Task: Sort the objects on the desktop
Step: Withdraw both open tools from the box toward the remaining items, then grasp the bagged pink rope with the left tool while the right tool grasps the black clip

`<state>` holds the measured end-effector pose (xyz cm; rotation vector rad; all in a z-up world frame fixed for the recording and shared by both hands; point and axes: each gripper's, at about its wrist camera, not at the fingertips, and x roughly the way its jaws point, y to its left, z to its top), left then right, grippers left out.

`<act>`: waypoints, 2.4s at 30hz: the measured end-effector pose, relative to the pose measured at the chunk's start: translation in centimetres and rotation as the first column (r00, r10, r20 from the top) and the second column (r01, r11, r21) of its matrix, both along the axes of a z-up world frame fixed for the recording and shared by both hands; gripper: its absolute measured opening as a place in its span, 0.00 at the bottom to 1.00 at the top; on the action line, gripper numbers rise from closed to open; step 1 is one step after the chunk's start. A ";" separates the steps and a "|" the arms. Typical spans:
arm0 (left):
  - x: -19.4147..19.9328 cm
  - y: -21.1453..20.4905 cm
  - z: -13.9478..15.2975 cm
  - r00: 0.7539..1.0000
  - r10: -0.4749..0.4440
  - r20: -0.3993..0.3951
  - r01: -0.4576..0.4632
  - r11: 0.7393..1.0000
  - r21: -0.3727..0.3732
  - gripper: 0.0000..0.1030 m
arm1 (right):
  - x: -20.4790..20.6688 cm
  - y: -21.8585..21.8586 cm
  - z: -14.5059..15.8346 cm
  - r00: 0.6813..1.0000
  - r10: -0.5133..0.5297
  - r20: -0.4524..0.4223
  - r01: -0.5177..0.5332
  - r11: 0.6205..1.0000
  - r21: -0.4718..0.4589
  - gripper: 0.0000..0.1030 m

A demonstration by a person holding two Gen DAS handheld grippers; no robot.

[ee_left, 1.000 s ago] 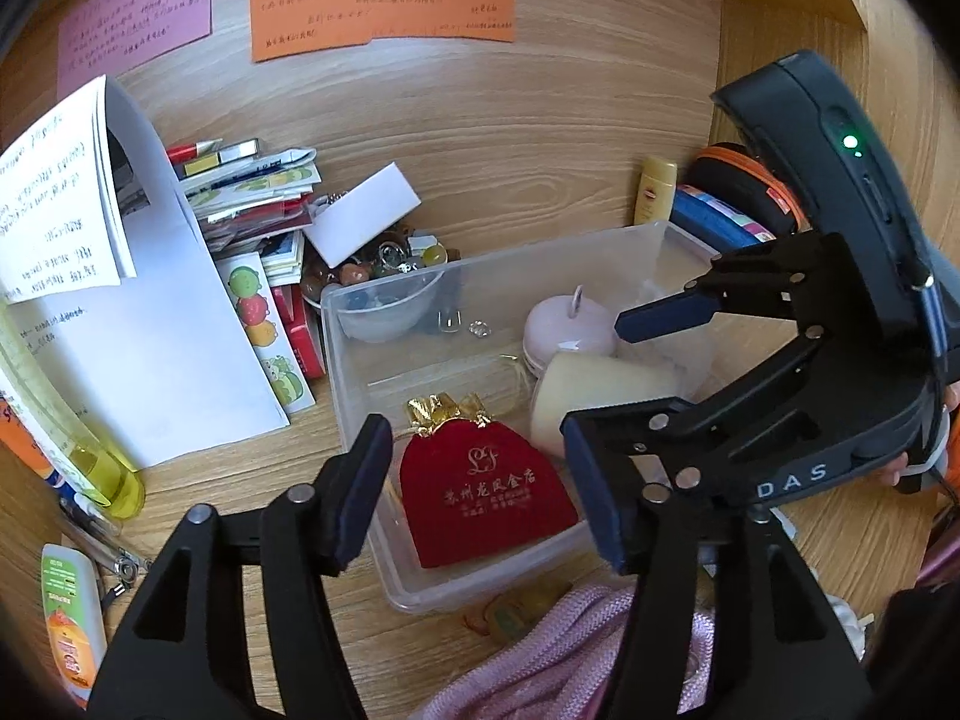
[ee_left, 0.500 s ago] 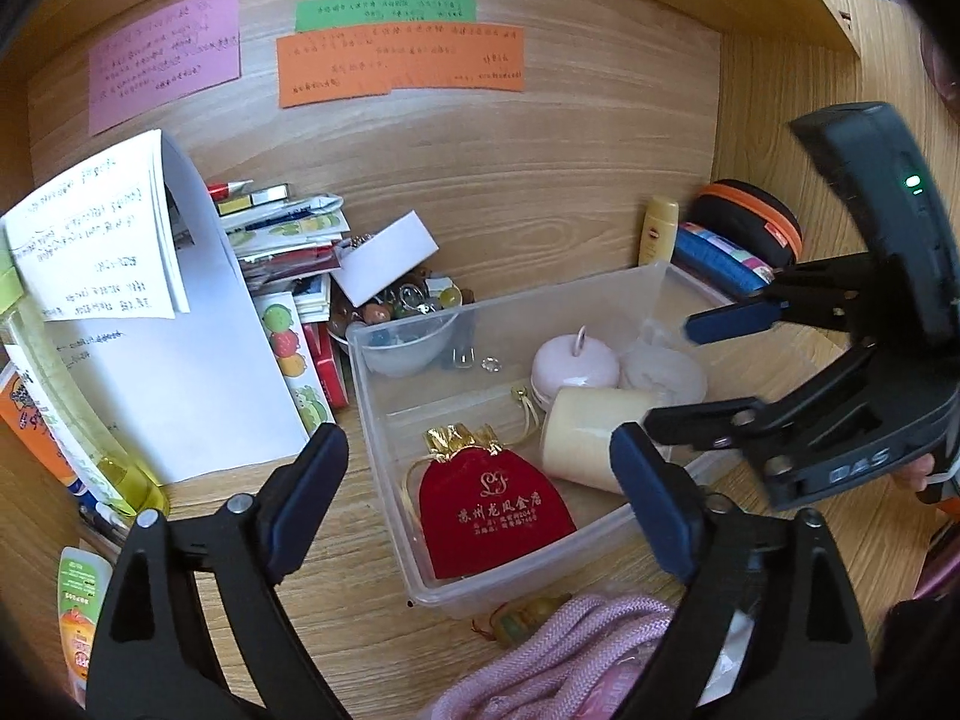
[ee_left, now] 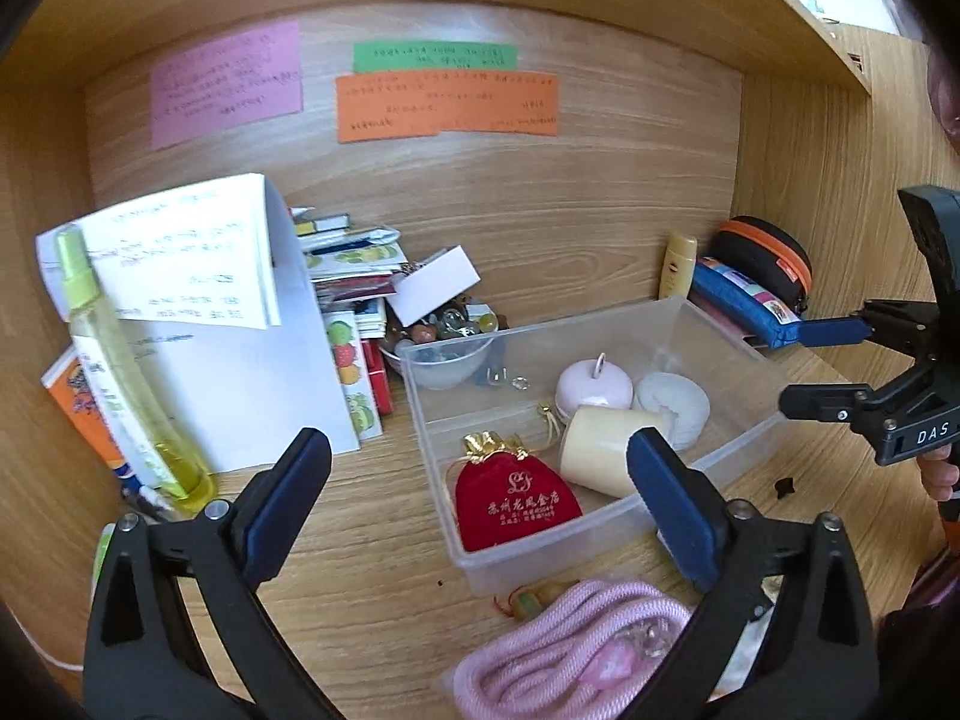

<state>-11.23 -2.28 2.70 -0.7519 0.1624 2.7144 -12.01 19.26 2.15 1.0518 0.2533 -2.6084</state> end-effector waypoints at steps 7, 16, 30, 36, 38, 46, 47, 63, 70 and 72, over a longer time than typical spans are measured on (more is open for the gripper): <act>2.6 -0.4 -0.4 0.999 0.035 -0.004 -0.035 0.999 -0.037 0.98 | 2.1 2.2 -1.3 1.000 -0.018 -0.011 0.018 1.000 -0.019 0.81; 6.1 -2.0 -3.6 0.994 0.091 0.063 -0.085 0.992 -0.097 0.98 | 4.5 3.4 -3.1 1.000 -0.020 0.007 0.020 1.000 -0.010 0.81; 8.5 -1.8 -8.2 0.974 0.073 0.215 -0.030 0.980 -0.198 0.98 | 5.7 3.7 -5.4 0.998 -0.015 0.058 0.016 1.000 -0.025 0.81; 6.7 0.3 -8.9 0.975 0.030 0.222 0.030 0.964 -0.264 0.98 | 5.9 4.0 -6.3 0.997 -0.020 0.079 0.020 1.000 -0.002 0.81; 5.8 0.7 -9.0 0.973 0.013 0.230 0.050 0.962 -0.267 0.98 | 5.9 4.2 -6.7 0.995 -0.021 0.093 0.020 1.000 0.008 0.81; 4.0 1.9 -8.5 0.976 -0.030 0.217 0.090 0.958 -0.271 0.98 | 5.5 4.3 -7.7 0.995 -0.016 0.103 0.009 0.998 0.065 0.81; 3.8 2.2 -8.6 0.975 -0.040 0.218 0.100 0.956 -0.275 0.98 | 5.3 4.3 -7.8 0.994 -0.014 0.104 0.007 0.998 0.067 0.81; 3.3 4.1 -8.8 0.954 -0.169 0.247 0.221 0.954 -0.202 0.71 | 2.5 4.4 -9.2 0.983 0.018 0.184 -0.020 1.000 0.007 0.23; 3.7 4.0 -8.6 0.954 -0.173 0.245 0.218 0.961 -0.172 0.58 | 2.6 3.4 -9.4 0.987 0.039 0.155 -0.046 0.998 0.040 0.16; 4.0 3.8 -8.5 0.957 -0.165 0.241 0.207 0.965 -0.162 0.54 | 2.6 3.2 -9.5 0.988 0.041 0.150 -0.048 0.998 0.041 0.16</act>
